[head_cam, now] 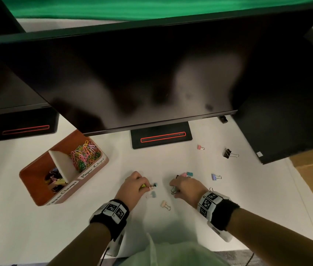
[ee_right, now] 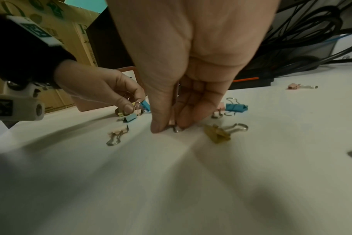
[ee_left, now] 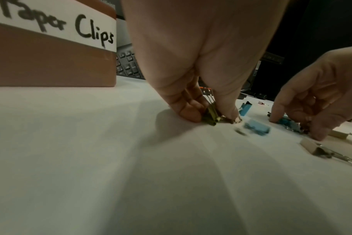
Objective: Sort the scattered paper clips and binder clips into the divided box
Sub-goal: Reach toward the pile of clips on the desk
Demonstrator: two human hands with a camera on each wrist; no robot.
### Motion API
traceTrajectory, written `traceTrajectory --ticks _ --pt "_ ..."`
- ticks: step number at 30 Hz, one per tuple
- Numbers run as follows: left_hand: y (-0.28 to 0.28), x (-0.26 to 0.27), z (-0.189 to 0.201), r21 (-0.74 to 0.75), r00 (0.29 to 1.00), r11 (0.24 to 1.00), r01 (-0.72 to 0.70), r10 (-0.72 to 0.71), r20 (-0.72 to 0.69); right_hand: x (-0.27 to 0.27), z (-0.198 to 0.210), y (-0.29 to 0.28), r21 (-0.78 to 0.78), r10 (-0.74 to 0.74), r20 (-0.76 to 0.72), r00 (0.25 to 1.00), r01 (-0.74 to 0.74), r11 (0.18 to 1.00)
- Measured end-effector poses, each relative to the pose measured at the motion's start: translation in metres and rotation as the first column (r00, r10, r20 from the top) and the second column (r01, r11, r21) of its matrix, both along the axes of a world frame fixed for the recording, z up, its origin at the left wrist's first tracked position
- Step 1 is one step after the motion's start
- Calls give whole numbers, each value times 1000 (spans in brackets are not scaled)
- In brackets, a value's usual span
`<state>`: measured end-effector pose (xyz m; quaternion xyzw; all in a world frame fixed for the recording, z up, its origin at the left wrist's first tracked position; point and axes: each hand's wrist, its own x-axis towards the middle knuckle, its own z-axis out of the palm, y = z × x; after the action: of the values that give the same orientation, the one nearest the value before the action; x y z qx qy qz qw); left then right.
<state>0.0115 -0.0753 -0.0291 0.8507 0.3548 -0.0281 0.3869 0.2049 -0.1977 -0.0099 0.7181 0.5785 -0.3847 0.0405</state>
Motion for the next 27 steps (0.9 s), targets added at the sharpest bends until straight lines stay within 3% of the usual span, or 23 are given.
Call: traceTrajectory --ticks 3,7,22,27 --pt "1 -3 -1 6 1000 1000 -27 27 11 -2 0 4 67 -45 -42 998 48 997" --pt "3 -5 -2 -3 1000 1000 -23 23 17 0 3 8 125 0 -72 997 9 992" --pt "12 -23 3 -37 994 998 -60 63 88 -7 6 17 107 24 -82 996 -15 994" --pt "15 -31 12 -66 983 990 -122 130 126 -12 16 23 184 53 -135 989 -27 983"
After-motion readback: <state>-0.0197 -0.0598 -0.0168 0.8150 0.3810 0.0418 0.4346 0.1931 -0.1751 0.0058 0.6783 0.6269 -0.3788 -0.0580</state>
